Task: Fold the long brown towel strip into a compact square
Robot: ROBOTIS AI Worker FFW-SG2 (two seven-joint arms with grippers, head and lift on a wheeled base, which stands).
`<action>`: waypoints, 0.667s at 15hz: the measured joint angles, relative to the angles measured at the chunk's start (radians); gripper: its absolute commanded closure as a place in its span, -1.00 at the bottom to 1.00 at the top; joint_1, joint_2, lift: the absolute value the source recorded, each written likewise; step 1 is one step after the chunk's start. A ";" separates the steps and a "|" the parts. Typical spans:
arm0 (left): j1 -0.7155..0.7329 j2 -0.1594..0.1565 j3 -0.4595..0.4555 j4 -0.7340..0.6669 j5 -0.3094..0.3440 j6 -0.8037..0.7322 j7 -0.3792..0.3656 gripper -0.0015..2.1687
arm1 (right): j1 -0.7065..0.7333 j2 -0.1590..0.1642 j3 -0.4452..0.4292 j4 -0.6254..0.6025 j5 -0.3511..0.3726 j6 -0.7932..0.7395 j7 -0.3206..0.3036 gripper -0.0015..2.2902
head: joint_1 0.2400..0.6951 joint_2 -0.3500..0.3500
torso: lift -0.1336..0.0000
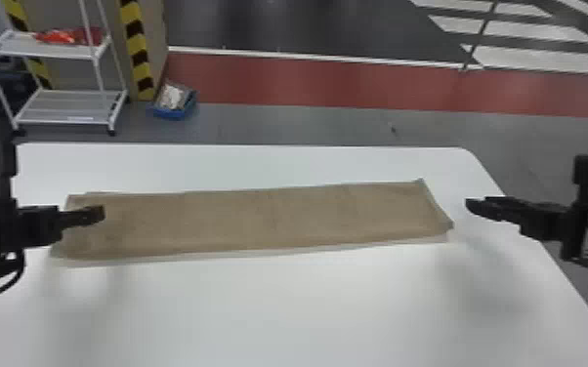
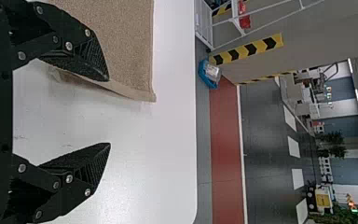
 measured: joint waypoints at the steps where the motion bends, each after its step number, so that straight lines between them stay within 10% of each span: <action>1: 0.005 0.001 0.000 0.000 0.000 -0.005 -0.001 -0.81 | 0.000 0.000 0.000 0.000 0.000 0.009 0.007 -0.59 | 1.00 -0.39 | -0.86; 10: 0.037 0.004 0.008 -0.005 0.004 -0.056 -0.013 -0.81 | 0.008 0.004 0.001 -0.004 -0.009 0.064 0.059 -0.59 | 1.00 -0.35 | -0.86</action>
